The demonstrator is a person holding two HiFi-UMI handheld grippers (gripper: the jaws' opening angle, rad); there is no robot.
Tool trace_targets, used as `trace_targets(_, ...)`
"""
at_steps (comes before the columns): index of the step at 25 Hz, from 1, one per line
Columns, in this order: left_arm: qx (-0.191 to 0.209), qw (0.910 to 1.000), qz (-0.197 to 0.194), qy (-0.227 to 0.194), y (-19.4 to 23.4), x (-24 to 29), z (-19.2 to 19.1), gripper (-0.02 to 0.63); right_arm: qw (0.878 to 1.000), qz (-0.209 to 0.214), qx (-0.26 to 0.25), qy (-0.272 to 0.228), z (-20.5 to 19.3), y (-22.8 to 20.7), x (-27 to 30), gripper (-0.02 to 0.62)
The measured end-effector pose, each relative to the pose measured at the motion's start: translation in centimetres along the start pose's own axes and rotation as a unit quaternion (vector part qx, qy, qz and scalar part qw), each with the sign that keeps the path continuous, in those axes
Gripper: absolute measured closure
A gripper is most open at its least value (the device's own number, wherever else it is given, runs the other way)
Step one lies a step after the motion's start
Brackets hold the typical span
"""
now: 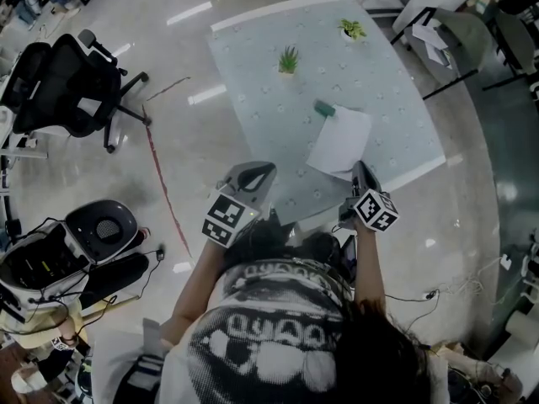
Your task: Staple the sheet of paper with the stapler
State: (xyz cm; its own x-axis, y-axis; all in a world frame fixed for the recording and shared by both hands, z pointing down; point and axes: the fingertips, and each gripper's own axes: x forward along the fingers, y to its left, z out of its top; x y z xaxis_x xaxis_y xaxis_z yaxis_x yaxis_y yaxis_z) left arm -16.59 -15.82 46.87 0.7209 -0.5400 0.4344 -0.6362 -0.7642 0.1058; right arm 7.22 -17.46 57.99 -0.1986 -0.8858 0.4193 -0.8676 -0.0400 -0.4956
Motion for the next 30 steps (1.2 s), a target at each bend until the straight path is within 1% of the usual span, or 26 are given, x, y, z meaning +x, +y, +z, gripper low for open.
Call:
trace_targets(12,-0.007,0.9999,0.006,0.007,1.0,-0.4,-0.8,0.601,0.999,-0.033,0.012,0.027,-1.4,-0.5,1.2,0.588)
trace_targets(14,-0.008,0.9999,0.004,0.011,1.2,-0.1,-1.0,0.601,0.999,-0.035,0.018,0.032,-1.3,-0.8,1.2,0.572)
trace_targets(17,-0.007,0.9999,-0.004,0.015,1.2,0.4,-1.2,0.601,0.999,-0.031,0.019,0.036,-1.0,-0.9,1.1,0.516)
trace_targets(18,-0.004,0.9999,-0.004,0.015,1.3,0.5,-1.1,0.601,0.999,-0.029,0.017,0.038,-0.9,-0.9,1.1,0.508)
trace_targets(24,0.027,0.9995,-0.003,0.018,2.1,2.3,0.3,0.601,0.998,-0.015,-0.019,0.054,0.5,-0.9,0.3,0.506)
trace_targets(27,0.044,0.9987,-0.002,0.025,2.7,3.8,1.0,0.601,0.996,0.001,-0.05,0.078,1.0,-0.8,1.1,0.52)
trace_targets(30,0.059,0.9974,0.0,0.042,3.3,5.7,1.2,0.601,0.992,0.019,-0.072,0.1,1.4,-0.7,2.2,0.534)
